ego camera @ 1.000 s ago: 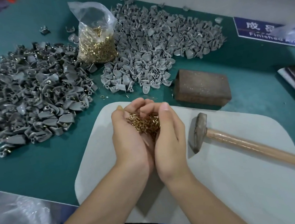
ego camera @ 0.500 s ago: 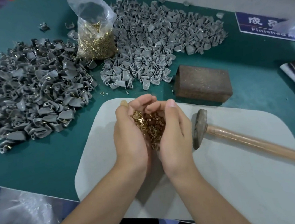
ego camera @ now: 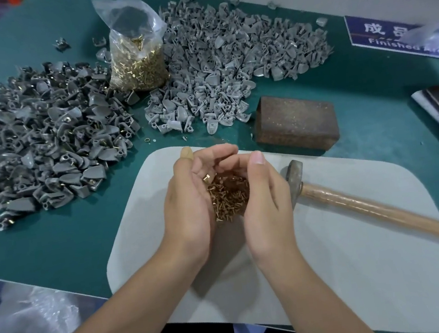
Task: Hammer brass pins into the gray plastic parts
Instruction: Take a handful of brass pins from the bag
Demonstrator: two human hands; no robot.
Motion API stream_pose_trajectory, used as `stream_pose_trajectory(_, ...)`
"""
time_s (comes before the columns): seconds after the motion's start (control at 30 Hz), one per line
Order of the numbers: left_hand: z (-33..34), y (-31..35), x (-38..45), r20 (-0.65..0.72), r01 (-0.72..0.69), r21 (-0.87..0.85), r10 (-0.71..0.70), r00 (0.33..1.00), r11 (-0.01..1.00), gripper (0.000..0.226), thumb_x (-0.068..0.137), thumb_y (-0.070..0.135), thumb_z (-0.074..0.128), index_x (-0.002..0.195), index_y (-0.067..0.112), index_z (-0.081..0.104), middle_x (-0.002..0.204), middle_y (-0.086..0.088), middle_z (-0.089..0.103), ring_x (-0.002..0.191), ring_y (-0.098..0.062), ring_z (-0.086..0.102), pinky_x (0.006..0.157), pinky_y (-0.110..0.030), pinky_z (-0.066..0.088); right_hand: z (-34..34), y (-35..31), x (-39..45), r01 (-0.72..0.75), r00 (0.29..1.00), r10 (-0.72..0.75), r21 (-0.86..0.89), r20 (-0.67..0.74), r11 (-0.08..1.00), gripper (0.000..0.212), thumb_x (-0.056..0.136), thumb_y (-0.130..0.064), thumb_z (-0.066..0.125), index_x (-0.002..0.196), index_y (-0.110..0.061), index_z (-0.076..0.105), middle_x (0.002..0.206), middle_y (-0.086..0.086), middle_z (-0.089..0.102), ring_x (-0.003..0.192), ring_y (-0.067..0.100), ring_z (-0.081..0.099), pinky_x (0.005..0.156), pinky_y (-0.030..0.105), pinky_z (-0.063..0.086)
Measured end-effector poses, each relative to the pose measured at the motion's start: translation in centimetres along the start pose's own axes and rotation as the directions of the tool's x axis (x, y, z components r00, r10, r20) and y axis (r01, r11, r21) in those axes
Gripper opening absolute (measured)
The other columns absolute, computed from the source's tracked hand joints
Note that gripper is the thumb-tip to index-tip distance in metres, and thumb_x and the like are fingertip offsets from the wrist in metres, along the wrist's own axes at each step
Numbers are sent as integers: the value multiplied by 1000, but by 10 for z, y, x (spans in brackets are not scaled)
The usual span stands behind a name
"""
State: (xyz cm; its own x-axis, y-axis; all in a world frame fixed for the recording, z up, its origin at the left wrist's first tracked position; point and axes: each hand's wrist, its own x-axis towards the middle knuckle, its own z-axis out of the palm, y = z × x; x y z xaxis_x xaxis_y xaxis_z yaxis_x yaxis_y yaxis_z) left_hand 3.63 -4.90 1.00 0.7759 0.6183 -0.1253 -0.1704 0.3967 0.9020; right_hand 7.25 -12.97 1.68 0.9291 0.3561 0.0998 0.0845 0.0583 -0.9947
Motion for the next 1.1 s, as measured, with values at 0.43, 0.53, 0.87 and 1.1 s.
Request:
stream_pose_trajectory(0.43,-18,13,-1,315,-61,72,35,948,996,76,101,57,-3,150,24,45,152,8,52,146,-2,37,116,-30,18,-13,-8,0,-40,997,25,197,75,980,48,106,-42,27,111,-17,68,114,10,75,112,27,70,100,39,51)
stream_pose_trajectory(0.53,-28,16,0,276,-127,190,71,958,973,71,104,53,-2,148,25,46,151,10,53,145,-4,38,119,-33,20,-16,-9,-1,-66,993,45,192,110,979,50,104,-48,24,116,-23,65,119,5,75,115,22,70,100,36,50)
stream_pose_trajectory(0.87,-41,18,-12,360,-340,806,56,931,484,57,94,31,46,150,26,42,152,15,43,144,-5,36,119,-32,31,-23,-13,-2,40,983,-55,90,175,995,66,100,-71,24,143,-27,48,138,-1,64,122,15,66,96,39,57)
stream_pose_trajectory(1.1,-33,21,-15,480,-477,875,-20,877,86,94,86,78,40,155,14,33,165,5,25,155,-8,15,128,-34,9,-24,-12,0,39,989,-53,106,136,994,60,100,-61,23,142,-26,48,136,0,64,120,19,67,70,37,63)
